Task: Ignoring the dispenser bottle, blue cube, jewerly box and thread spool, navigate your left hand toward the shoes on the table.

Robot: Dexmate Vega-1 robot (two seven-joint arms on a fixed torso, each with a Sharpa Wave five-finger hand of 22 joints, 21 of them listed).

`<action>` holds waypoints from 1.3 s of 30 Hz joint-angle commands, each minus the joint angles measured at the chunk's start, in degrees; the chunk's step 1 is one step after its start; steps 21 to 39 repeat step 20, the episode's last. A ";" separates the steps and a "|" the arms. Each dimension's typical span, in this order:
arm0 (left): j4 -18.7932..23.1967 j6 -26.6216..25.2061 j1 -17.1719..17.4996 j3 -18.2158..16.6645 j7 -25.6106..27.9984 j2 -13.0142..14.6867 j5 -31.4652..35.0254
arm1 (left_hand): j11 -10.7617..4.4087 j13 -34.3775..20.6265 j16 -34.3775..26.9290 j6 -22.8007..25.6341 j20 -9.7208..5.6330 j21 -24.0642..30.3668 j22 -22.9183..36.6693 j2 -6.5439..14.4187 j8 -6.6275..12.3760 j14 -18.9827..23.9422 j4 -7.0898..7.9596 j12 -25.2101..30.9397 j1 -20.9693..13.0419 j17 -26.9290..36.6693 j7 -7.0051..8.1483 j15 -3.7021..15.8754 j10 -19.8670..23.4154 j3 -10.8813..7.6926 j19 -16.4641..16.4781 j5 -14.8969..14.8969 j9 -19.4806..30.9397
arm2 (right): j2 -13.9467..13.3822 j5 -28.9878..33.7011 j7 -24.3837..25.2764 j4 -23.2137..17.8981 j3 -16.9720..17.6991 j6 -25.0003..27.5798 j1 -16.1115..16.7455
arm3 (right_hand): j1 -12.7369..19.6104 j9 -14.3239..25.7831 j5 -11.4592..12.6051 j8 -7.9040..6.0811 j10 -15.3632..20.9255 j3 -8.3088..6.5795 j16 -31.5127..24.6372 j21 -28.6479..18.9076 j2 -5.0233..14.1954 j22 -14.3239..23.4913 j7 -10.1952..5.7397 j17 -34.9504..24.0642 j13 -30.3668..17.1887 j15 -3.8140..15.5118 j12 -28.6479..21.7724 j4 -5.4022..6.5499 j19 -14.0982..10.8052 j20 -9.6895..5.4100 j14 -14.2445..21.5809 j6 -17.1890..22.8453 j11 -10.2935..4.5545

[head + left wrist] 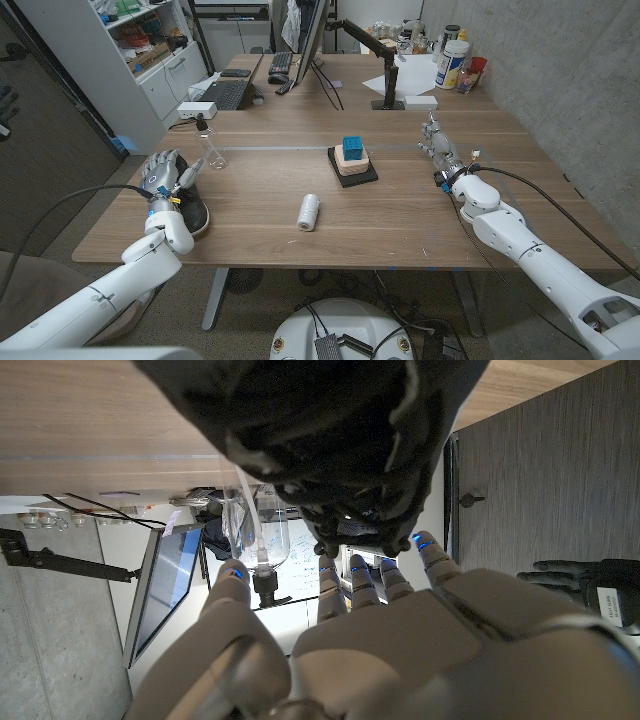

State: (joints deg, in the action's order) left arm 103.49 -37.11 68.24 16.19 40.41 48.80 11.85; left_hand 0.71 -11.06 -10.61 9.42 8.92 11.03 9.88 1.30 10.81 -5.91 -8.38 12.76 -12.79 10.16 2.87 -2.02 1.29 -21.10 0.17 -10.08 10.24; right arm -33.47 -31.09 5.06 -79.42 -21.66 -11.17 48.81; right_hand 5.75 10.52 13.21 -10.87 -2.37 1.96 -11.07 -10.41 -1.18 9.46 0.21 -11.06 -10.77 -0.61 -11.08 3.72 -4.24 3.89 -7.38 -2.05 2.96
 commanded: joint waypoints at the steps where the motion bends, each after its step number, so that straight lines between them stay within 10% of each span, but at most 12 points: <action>1: -0.24 0.21 0.57 -0.42 0.38 0.07 -0.82 | 0.17 -0.32 0.03 0.08 -0.03 -0.02 0.14 -0.07 0.01 -0.57 -0.02 -0.16 -0.62 0.14 -0.05 0.07 -0.26 -0.40 -0.23 0.09 0.20 | -0.10 0.03 0.43 -0.76 0.05 0.21 0.43 | -0.26 0.26 0.24 -0.26 -0.44 0.28 -0.20 -0.23 0.03 0.21 0.17 -0.07 -0.15 0.09 -0.21 0.16 0.09 -0.12 -0.31 -0.43 0.00; 39: -1.31 0.83 0.05 0.06 0.16 0.59 -1.38 | 0.13 -0.32 0.02 0.10 0.06 -0.02 0.15 -0.08 0.02 -0.60 -0.01 -0.17 -0.70 0.14 -0.11 0.05 -0.27 -0.43 -0.23 0.10 0.20 | 0.78 0.29 0.60 -0.38 -0.55 0.54 -0.39 | -0.20 0.25 0.29 -0.26 -0.51 0.36 -0.21 -0.27 0.10 0.21 0.17 -0.05 -0.15 0.15 -0.19 0.12 0.03 -0.13 -0.30 -0.44 -0.02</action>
